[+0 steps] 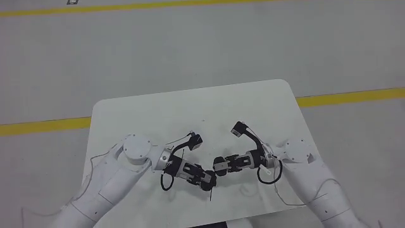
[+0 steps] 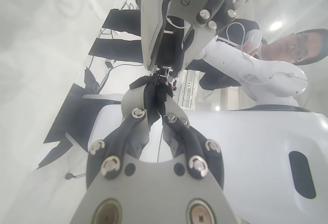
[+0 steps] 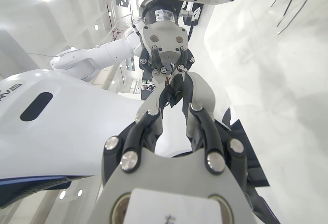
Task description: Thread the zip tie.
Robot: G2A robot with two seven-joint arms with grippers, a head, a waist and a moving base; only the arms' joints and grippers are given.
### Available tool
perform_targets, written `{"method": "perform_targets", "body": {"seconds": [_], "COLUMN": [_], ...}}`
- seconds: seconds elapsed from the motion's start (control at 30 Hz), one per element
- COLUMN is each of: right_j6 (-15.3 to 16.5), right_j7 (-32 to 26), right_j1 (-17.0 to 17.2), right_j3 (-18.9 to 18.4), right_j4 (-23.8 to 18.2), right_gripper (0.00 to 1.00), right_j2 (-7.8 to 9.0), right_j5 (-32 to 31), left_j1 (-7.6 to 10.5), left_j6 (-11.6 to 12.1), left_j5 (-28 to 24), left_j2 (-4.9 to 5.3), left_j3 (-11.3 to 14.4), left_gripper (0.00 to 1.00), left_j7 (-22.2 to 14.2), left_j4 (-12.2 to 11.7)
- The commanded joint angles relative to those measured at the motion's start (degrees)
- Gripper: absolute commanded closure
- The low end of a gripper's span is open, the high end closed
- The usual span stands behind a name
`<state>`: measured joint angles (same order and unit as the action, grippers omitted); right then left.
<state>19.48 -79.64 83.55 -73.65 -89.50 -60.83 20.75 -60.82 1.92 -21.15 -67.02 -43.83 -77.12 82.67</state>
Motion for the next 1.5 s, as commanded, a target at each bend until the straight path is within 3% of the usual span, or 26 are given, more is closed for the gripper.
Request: {"method": "perform_targets", "body": {"seconds": [0.0,0.27,0.6,0.67,0.7,0.73,0.77,1.1,1.2,1.37,1.47], "right_j6": [0.0,0.0,0.0,0.0,0.0,0.0,0.0,0.0,0.0,0.0,0.0], "right_j7": [0.0,0.0,0.0,0.0,0.0,0.0,0.0,0.5,1.7,6.2,8.0], "right_j1": [-0.2,-0.7,-0.9,-0.9,-0.9,-0.9,-1.0,-0.6,0.0,1.5,2.8], "right_j3": [0.2,0.9,1.1,1.0,1.0,1.0,1.0,-0.7,-1.9,-4.7,-5.8], "right_j4": [0.2,1.0,1.6,1.9,2.0,2.2,2.3,4.2,5.3,6.7,6.6], "right_gripper": [0.89,1.00,1.00,1.00,1.00,1.00,1.00,1.00,1.00,1.00,1.00], "right_j2": [0.02,0.05,0.01,-0.01,-0.03,-0.05,-0.09,-0.75,-1.02,-1.82,-2.62], "right_j5": [-0.1,-0.1,-0.1,-0.1,-0.1,-0.2,-0.2,1.3,2.8,8.1,11.0], "left_j1": [0.25,0.97,1.62,1.72,1.76,1.80,1.81,1.63,0.96,-2.00,-2.95], "left_j6": [0.1,0.6,0.7,0.8,0.9,1.0,1.1,3.3,5.8,12.9,14.9], "left_j5": [-0.3,-1.0,-1.3,-1.3,-1.3,-1.4,-1.6,-2.8,-3.5,-4.2,-3.8], "left_j2": [0.05,0.20,0.59,0.70,0.75,0.81,0.88,1.44,1.70,2.22,2.31], "left_j3": [0.3,1.4,2.4,2.5,2.6,2.6,2.6,2.3,1.6,-0.5,-0.4], "left_gripper": [1.00,1.00,1.00,0.61,0.50,0.07,0.00,0.00,0.00,0.00,0.00], "left_j7": [0.1,0.5,1.2,1.1,1.0,1.0,1.1,2.3,3.7,10.5,11.9], "left_j4": [-0.3,-1.0,-1.3,-1.2,-1.2,-1.3,-1.3,-0.8,-0.3,1.1,1.4]}}
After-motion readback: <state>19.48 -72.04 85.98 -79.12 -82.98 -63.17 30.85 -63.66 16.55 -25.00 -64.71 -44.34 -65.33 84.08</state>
